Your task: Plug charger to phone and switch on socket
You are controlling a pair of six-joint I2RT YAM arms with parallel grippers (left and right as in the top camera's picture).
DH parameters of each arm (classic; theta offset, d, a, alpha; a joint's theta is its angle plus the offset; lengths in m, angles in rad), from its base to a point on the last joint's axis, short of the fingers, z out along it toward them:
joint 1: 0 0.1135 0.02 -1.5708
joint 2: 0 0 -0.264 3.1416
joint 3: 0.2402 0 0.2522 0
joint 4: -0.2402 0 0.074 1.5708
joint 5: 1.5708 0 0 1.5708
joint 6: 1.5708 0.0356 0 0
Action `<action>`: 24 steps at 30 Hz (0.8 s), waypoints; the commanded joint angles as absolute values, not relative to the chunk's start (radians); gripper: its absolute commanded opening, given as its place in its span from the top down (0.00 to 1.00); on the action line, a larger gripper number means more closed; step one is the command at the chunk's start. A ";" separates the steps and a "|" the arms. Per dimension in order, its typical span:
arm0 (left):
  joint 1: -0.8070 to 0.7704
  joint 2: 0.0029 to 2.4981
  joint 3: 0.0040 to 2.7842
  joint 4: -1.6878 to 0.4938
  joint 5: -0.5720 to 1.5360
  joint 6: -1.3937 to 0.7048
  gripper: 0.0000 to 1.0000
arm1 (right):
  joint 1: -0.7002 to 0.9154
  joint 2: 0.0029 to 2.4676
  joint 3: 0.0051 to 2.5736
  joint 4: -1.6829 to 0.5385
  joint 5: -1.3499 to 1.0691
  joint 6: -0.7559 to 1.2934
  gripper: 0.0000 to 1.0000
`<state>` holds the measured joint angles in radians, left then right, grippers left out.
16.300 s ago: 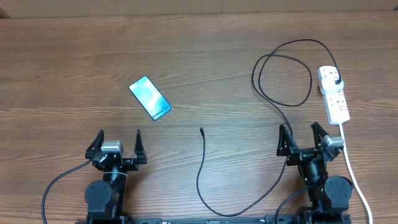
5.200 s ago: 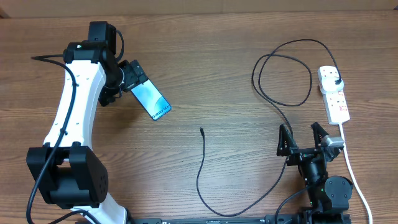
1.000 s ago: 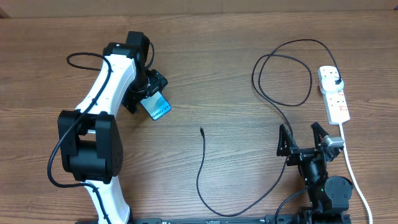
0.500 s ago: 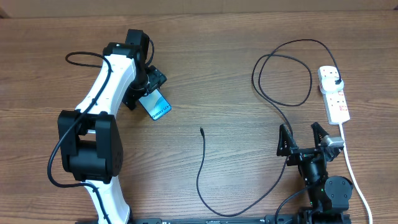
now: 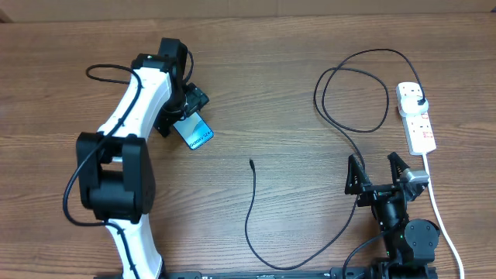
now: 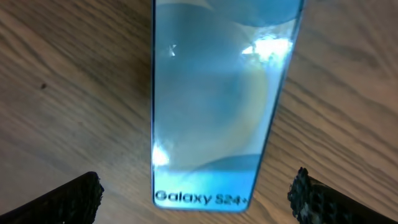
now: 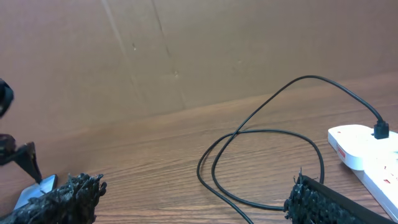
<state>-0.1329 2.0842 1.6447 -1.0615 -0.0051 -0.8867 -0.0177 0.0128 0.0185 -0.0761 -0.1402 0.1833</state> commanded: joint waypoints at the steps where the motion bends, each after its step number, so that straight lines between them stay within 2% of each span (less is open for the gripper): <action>1: -0.127 2.120 1.663 -1.040 -0.005 -0.867 0.00 | -0.011 0.003 0.008 -0.073 -0.128 0.183 0.00; 24: -0.126 2.123 1.657 -1.013 -0.051 -0.860 0.00 | -0.011 0.003 0.008 -0.073 -0.128 0.183 0.00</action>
